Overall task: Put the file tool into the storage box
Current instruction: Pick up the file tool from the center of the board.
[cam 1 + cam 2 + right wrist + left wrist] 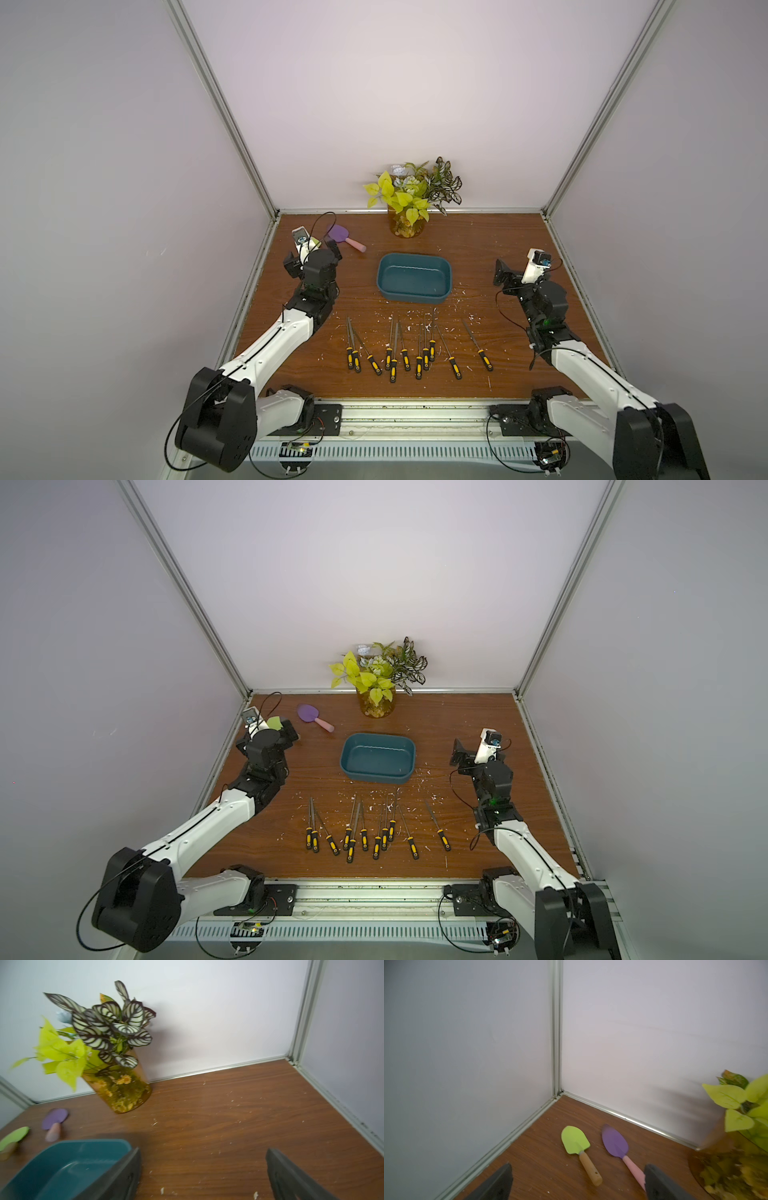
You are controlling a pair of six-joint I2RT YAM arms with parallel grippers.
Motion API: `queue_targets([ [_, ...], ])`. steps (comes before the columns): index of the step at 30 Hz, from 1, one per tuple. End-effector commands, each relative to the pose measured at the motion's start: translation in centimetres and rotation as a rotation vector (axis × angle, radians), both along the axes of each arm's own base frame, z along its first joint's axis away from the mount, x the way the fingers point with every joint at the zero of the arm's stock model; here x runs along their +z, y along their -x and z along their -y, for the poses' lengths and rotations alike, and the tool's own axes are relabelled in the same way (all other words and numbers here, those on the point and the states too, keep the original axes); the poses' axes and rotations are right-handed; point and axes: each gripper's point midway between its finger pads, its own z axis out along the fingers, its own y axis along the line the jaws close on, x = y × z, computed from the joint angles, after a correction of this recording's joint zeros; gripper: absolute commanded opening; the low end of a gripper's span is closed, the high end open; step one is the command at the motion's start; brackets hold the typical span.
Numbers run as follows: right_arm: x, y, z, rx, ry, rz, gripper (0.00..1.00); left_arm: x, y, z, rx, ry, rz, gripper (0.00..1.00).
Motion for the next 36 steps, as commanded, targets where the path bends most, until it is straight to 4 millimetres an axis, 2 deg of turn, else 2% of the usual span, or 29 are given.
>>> queue_targets([
  [1, -2.8, 2.2, -2.8, 0.125, -0.165, -0.18, 0.96, -5.5, 1.3, 3.5, -0.201, 0.136, -0.283, 1.0],
  [5, -4.3, 3.9, -4.7, 0.177, -0.196, -0.299, 0.89, -6.9, 3.1, 6.2, -0.349, 0.204, -0.406, 1.0],
  [8, -5.9, 5.5, -6.4, 0.226, -0.138, -0.418, 0.85, -7.5, 4.6, 7.8, -0.455, 0.214, -0.464, 1.0],
  [12, -8.3, 7.3, -6.2, 0.115, 0.006, -0.553, 0.87, -8.7, 5.9, 9.5, -0.58, 0.207, -0.529, 1.0],
  [15, -9.5, 8.3, -6.8, 0.116, 0.028, -0.59, 0.87, -9.8, 6.5, 10.3, -0.635, 0.216, -0.548, 1.0],
  [18, -10.4, 9.5, -7.8, 0.17, 0.007, -0.618, 0.85, -10.5, 6.7, 10.1, -0.629, 0.215, -0.538, 1.0],
  [21, -10.6, 10.3, -8.3, 0.212, -0.001, -0.629, 0.74, -10.8, 6.7, 9.5, -0.612, 0.215, -0.525, 1.0],
  [27, -10.9, 11.4, -8.7, 0.238, 0.029, -0.665, 0.72, -10.7, 6.5, 8.2, -0.582, 0.243, -0.496, 1.0],
  [33, -13.3, 12.8, -8.6, 0.233, 0.127, -0.788, 0.7, -11.0, 6.2, 8.7, -0.602, 0.269, -0.494, 1.0],
  [36, -13.8, 13.3, -8.7, 0.232, 0.134, -0.804, 0.69, -11.4, 6.0, 9.0, -0.615, 0.277, -0.512, 1.0],
])
